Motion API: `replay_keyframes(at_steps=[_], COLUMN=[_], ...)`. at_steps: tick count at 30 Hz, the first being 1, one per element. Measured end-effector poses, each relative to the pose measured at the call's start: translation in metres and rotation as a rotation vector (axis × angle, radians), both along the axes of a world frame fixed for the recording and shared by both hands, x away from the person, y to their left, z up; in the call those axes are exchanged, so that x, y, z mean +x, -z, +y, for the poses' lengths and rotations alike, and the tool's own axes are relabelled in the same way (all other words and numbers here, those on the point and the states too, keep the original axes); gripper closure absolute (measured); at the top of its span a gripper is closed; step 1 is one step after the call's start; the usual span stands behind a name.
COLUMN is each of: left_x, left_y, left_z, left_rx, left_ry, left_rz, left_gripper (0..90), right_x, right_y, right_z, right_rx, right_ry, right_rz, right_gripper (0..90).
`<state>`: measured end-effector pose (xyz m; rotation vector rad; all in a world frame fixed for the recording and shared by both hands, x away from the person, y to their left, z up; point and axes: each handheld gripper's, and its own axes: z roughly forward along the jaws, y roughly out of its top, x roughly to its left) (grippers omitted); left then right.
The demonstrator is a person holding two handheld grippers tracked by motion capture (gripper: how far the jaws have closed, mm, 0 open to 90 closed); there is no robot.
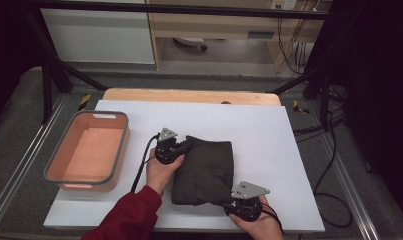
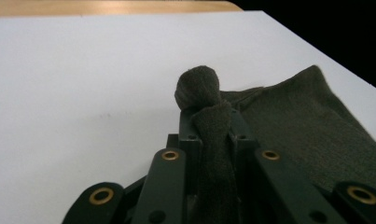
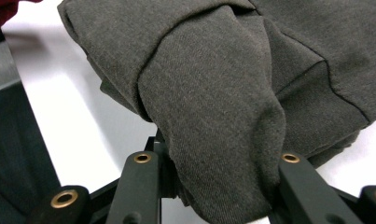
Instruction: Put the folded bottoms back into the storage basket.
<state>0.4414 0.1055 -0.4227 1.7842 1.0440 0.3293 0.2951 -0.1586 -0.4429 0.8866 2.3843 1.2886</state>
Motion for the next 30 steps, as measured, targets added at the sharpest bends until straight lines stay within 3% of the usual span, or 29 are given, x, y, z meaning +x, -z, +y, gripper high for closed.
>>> replay_keyframes(at_steps=[8, 16, 30], left_x=[0.004, 0.000, -0.002], left_y=[-0.032, -0.048, -0.075], left_z=[-0.001, -0.010, -0.007], left_rx=[0.035, 0.065, 0.024], left_ry=[0.014, 0.042, 0.026], left_rz=[-0.055, -0.100, -0.113], left_gripper=[80.2, 80.4, 80.5], right_x=[0.007, 0.007, 0.005], right_y=[-0.005, -0.009, -0.020], right_z=[0.006, 0.005, 0.014], right_rx=[0.044, 0.063, 0.091], right_ry=[0.008, -0.001, 0.006], right_rz=[-0.021, -0.027, -0.059], right_gripper=[66.6, 66.8, 66.9])
